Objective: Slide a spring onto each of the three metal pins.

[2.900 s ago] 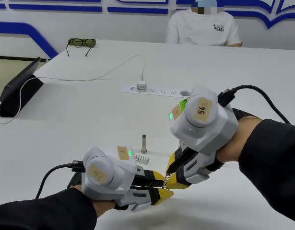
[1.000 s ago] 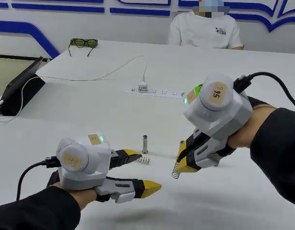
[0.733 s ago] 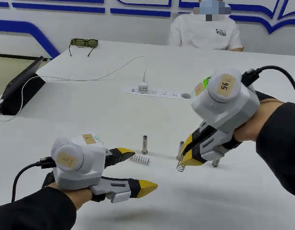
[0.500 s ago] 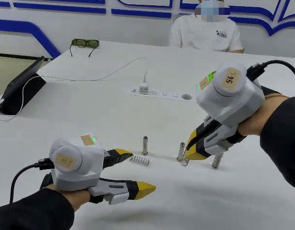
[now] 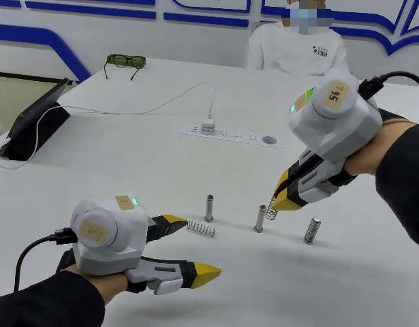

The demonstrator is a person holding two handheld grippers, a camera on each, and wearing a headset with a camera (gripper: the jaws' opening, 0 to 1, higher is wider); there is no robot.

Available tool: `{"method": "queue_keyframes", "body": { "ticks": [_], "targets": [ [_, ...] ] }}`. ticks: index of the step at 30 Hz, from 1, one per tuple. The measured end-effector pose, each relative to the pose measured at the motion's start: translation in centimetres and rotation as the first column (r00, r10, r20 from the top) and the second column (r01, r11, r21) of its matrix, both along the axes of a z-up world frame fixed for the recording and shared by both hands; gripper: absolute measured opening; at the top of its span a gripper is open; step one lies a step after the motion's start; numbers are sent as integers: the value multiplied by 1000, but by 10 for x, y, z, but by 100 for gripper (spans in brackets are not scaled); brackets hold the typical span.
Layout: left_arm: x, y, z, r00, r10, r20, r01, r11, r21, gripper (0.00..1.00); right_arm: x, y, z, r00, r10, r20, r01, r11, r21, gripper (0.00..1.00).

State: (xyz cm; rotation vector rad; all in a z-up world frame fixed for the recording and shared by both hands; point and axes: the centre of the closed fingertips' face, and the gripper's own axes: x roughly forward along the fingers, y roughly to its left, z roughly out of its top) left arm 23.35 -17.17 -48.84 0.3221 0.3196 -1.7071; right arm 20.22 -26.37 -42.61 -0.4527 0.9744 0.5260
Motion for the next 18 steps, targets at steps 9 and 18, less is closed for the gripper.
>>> {"method": "queue_keyframes", "body": {
  "ticks": [9, 18],
  "targets": [
    [-1, 2, -3, 1000, 4, -3, -4, 1000, 7, 64, 12, -9, -6, 1000, -23, -5, 23, 1000, -12, 12],
    [0, 5, -4, 1000, 13, -3, -13, 1000, 10, 64, 21, -16, -14, 999, -47, -3, 47, 999, -4, 12]
  ]
}}
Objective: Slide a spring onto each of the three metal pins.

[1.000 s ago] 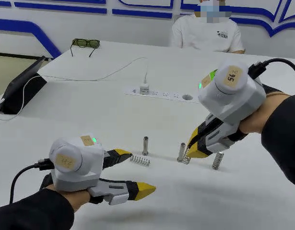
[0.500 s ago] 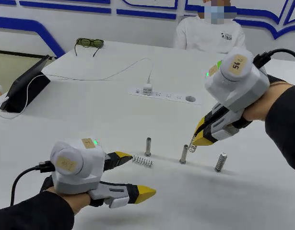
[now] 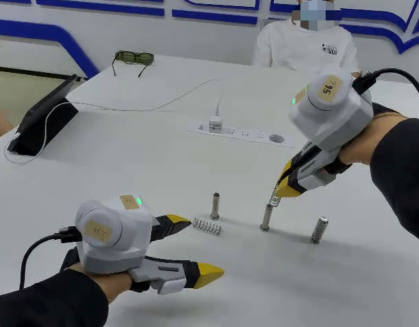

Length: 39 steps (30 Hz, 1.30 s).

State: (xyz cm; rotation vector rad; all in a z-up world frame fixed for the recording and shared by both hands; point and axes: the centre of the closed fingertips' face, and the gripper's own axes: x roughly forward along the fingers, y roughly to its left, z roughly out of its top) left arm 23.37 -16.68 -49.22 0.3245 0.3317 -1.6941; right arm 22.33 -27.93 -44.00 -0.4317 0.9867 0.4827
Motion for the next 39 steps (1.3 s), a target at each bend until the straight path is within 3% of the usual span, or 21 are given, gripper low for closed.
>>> {"method": "queue_keyframes", "body": {
  "ticks": [39],
  "targets": [
    [4, 5, -9, 1000, 21, -15, -20, 1000, 17, 61, 8, -1, -48, 993, -15, -114, 16, 1000, 11, 12]
  ]
}}
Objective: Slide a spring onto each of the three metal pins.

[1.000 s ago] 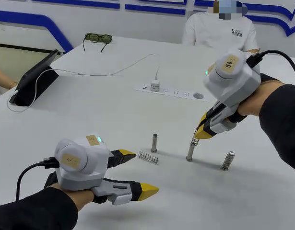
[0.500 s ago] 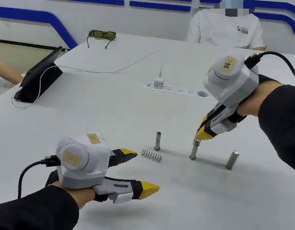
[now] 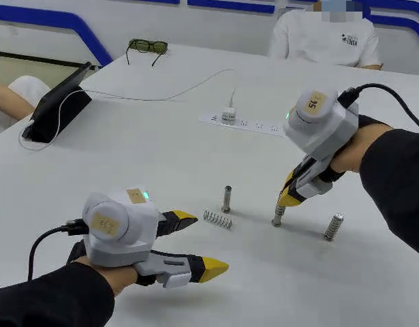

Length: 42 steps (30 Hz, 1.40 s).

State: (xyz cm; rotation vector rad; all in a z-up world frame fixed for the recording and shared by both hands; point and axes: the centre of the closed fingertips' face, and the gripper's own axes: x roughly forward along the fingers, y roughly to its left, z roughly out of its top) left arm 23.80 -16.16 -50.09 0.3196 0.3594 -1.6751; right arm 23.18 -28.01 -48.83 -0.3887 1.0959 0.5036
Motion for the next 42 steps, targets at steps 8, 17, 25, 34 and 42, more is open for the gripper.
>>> {"method": "queue_keyframes", "body": {
  "ticks": [8, 17, 25, 34, 42],
  "targets": [
    [-1, -1, -1, 1000, -2, -2, 2, 1000, 2, 60, -1, -2, -9, 1000, -13, -13, 13, 1000, 0, 12],
    [0, 1, -3, 1000, 4, -6, -4, 1000, 7, 60, 1, -1, -18, 1000, -22, -22, 22, 1000, 1, 12],
    [0, 2, -5, 1000, 6, -11, -6, 1000, 14, 60, 1, -1, -22, 999, -34, -25, 35, 999, 13, 12],
    [-1, 2, -6, 1000, 5, -13, -5, 1000, 15, 60, 1, 1, -24, 999, -29, -20, 29, 999, 20, 16],
    [0, 2, -7, 1000, 5, -13, -5, 1000, 14, 60, 2, 0, -19, 999, -30, 12, 30, 999, 12, 26]
  ]
}}
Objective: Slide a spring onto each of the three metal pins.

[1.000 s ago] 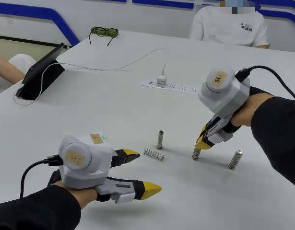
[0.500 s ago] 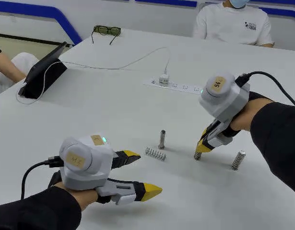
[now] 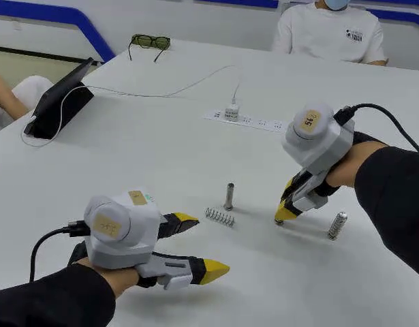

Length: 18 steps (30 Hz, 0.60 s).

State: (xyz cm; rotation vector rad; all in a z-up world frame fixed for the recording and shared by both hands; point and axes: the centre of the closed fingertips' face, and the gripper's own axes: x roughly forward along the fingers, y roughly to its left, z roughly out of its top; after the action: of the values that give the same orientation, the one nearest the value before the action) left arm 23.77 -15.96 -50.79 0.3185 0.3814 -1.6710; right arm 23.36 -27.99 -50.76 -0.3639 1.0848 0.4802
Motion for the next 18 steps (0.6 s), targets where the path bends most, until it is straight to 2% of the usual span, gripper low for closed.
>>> {"method": "queue_keyframes", "body": {
  "ticks": [3, 10, 12, 18],
  "targets": [
    [0, -1, 0, 1000, -1, -1, 1, 1000, -3, 60, 4, -1, 5, 1000, 3, 28, -3, 1000, -17, 31],
    [-1, -1, 0, 1000, -2, -3, 2, 1000, -7, 60, 15, 18, 14, 996, 30, 79, -29, 1000, -8, 29],
    [-1, -1, 0, 1000, -2, -4, 2, 1000, -6, 60, 21, 24, 12, 996, 30, 81, -31, 999, 18, 28],
    [2, 1, 0, 1000, 3, -4, -3, 1000, -7, 60, 30, 38, 2, 996, 40, 85, -44, 998, 42, 23]
  ]
}}
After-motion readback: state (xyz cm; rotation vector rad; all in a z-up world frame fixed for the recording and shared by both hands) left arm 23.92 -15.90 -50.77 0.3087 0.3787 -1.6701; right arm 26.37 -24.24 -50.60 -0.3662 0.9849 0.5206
